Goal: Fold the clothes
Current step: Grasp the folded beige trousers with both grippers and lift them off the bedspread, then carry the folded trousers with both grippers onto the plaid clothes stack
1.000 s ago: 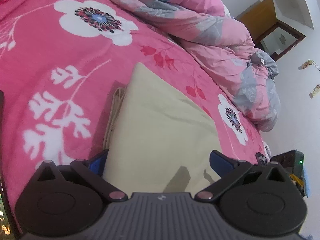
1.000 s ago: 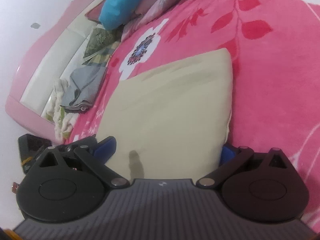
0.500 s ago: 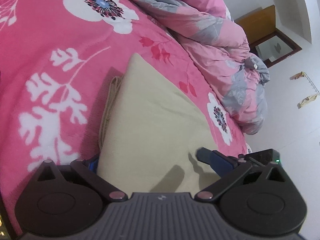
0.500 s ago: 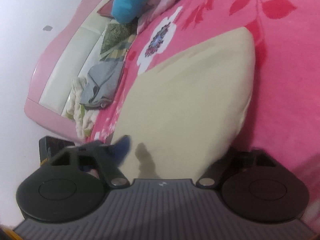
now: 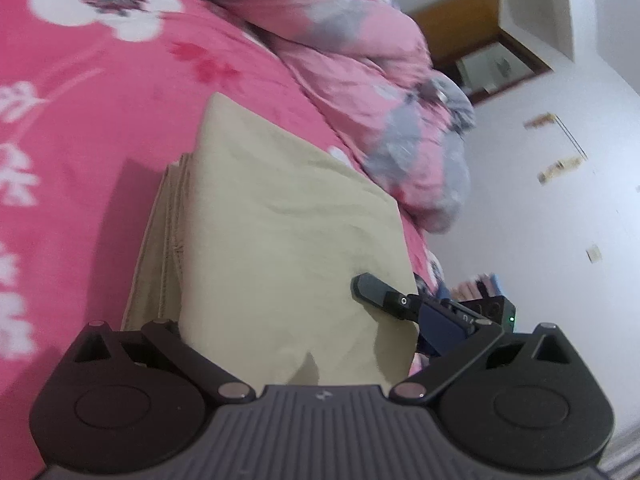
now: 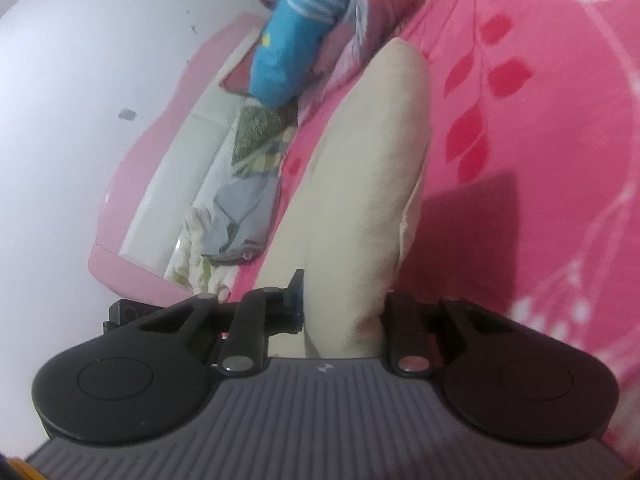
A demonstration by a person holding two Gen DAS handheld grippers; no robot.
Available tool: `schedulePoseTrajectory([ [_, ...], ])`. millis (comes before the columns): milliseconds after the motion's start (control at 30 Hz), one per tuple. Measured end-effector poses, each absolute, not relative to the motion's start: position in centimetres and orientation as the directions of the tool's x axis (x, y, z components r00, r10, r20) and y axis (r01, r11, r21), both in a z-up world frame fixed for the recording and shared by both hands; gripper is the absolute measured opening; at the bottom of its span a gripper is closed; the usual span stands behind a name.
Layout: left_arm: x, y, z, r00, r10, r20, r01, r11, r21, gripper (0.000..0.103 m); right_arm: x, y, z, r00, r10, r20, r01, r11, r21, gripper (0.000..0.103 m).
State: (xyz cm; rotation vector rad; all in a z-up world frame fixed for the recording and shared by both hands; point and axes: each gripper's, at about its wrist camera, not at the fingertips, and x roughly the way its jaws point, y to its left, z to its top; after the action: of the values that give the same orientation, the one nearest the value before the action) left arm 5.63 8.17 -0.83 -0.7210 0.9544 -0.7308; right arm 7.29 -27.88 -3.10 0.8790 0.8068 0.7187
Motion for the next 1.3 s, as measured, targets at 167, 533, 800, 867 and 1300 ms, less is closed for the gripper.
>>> schedulePoseTrajectory([
  [167,5.5,2.0,1.1,0.298,-0.849,-0.436,0.322,0.519,-0.792,0.102,4.2,-32.8,-1.6,0.581,0.765,-0.276,-0.202,0.465,0.862,0.020],
  [533,6.1,-20.4,6.5,0.027,-0.914,-0.405,0.550,0.351,-0.757,0.102,-4.0,-50.9,5.9,0.786,0.575,-0.227,-0.205,0.588,0.782,0.020],
  [800,8.2,-37.3,6.5,-0.162,-0.927,-0.340,0.558,0.198,-0.806,0.102,-6.8,-66.6,10.3,0.847,0.434,-0.306,-0.127,0.725,0.677,0.020],
  [867,8.5,-40.6,5.5,-0.199,-0.916,-0.350,0.557,0.188,-0.809,0.101,-6.3,-69.6,10.2,0.840,0.422,-0.341,-0.113,0.751,0.651,0.020],
  [1300,9.7,-45.1,-1.9,-0.194,-0.890,-0.412,0.550,0.249,-0.797,0.098,-2.8,-75.4,0.4,0.775,0.217,-0.594,0.040,0.921,0.389,0.063],
])
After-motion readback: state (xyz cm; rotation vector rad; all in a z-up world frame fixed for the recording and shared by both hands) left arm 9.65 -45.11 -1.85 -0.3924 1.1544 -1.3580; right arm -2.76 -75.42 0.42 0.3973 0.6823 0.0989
